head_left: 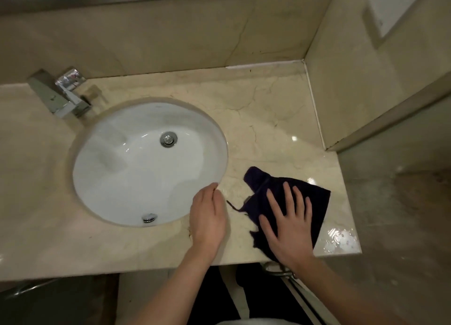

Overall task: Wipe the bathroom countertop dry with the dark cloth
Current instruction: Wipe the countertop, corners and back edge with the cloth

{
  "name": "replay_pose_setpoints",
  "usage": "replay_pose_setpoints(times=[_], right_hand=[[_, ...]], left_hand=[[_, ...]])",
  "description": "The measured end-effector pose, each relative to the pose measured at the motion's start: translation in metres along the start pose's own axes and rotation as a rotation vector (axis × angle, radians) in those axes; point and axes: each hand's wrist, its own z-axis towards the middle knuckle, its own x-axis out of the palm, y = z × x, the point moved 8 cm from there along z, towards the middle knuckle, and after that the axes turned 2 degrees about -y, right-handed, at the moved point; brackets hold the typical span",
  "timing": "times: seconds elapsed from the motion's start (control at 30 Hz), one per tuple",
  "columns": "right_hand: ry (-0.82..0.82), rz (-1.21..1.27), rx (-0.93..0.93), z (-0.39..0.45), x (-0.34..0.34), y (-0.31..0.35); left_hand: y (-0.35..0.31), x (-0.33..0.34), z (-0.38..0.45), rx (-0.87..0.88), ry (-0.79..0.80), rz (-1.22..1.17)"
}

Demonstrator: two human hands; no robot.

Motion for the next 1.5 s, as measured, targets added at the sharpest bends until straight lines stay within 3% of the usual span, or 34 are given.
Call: replay_pose_setpoints(times=[0.1,0.23,0.4,0.6,0.77,0.97,1.23,1.37,1.5], right_hand=[[0.032,-0.031,-0.092,0.024,-0.006,-0.007],[-0.031,-0.014,-0.015,0.072,-0.015,-0.017],[-0.145,0.03,0.053,0.152,-0.029,-0.029],[-0.167,0.001,0.115,0.26,-0.044,-0.048],[-0.238,0.024,0.084,0.314,-0.051,-0.042],[-0.192,-0.021,0.075,0.297,-0.045,-0.02],[-0.057,-0.01,-0.279,0.149,-0.005,0.063],[-0.039,0.034,-0.396,0.178,-0.012,0.047],[-0.127,0.005,-0.173,0.263,-0.032,0.0]], left_hand=[[-0.014,0.016,0.03,-0.128,-0.067,-0.046],[-0.006,0.025,0.05,-0.372,-0.259,-0.019],[-0.005,0.027,0.05,-0.413,-0.314,0.037],[-0.005,0.028,0.05,-0.429,-0.344,0.034],[-0.003,0.03,0.052,-0.441,-0.324,0.052],[-0.004,0.03,0.053,-0.442,-0.316,0.052],[-0.008,0.027,0.052,-0.41,-0.311,0.052],[-0.008,0.027,0.052,-0.429,-0.318,0.051],[-0.006,0.029,0.052,-0.453,-0.306,0.063]])
